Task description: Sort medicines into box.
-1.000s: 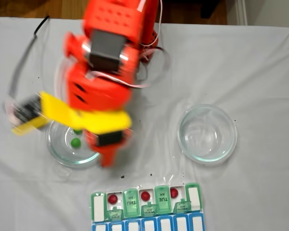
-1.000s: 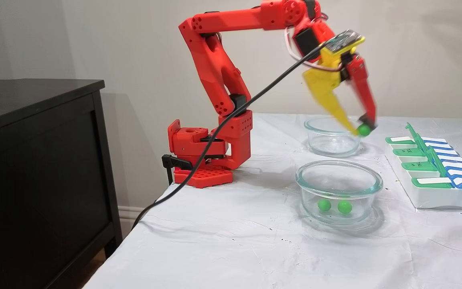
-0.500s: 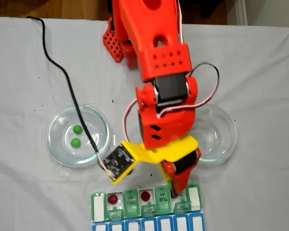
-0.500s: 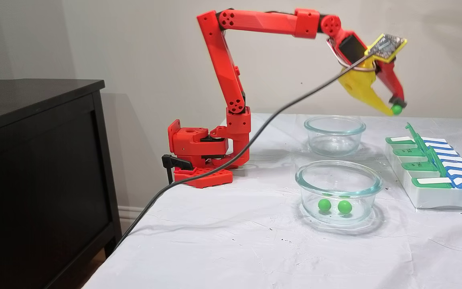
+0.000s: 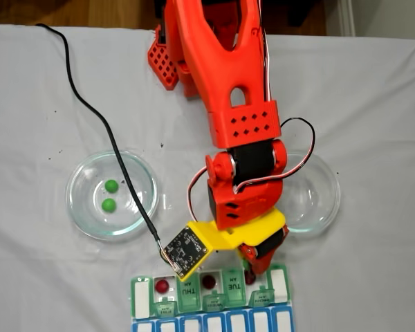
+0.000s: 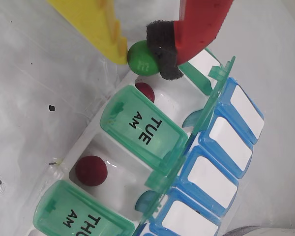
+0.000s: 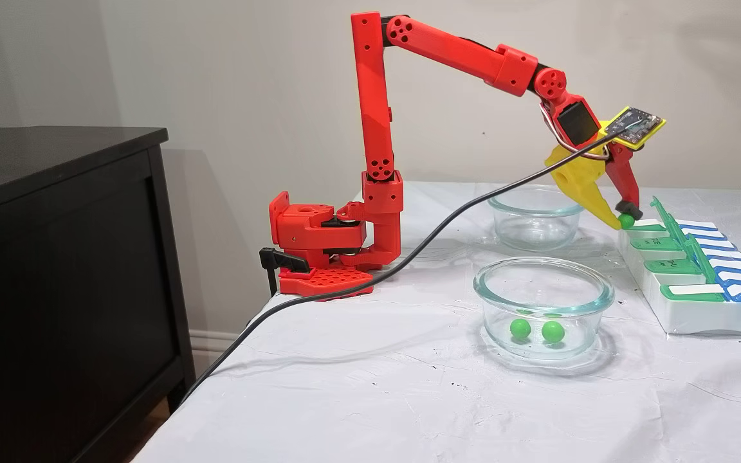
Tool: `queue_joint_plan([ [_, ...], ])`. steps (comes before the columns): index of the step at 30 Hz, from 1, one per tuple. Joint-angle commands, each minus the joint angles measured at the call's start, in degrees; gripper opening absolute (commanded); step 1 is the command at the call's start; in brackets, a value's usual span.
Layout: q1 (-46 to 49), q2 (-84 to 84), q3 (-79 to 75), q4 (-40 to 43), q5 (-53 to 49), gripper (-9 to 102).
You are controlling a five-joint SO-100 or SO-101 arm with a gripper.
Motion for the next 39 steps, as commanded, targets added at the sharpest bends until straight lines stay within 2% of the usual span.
queue_joint_plan([
  [1, -1.3, 1.3, -6.8, -2.5, 0.5, 0],
  [10, -2.1, 0.4, -5.3, -9.0, 2.5, 0],
  [17, -2.2, -2.7, -4.4, -11.7, 0.4, 0],
  [24, -1.4, -5.3, -5.0, -11.7, 0.6, 27],
  [28, -1.2, -3.8, -5.4, -9.5, 1.1, 29],
  [30, -1.0, -2.1, -6.2, -6.9, 1.3, 27],
  [32, -0.4, 0.5, -7.6, -2.7, 1.4, 15],
  [34, 1.1, 3.3, -11.4, 4.7, 2.5, 0],
  [38, 6.2, 4.7, -25.9, 28.5, 1.9, 0],
  [39, 7.1, 4.8, -27.7, 31.8, 1.0, 0],
])
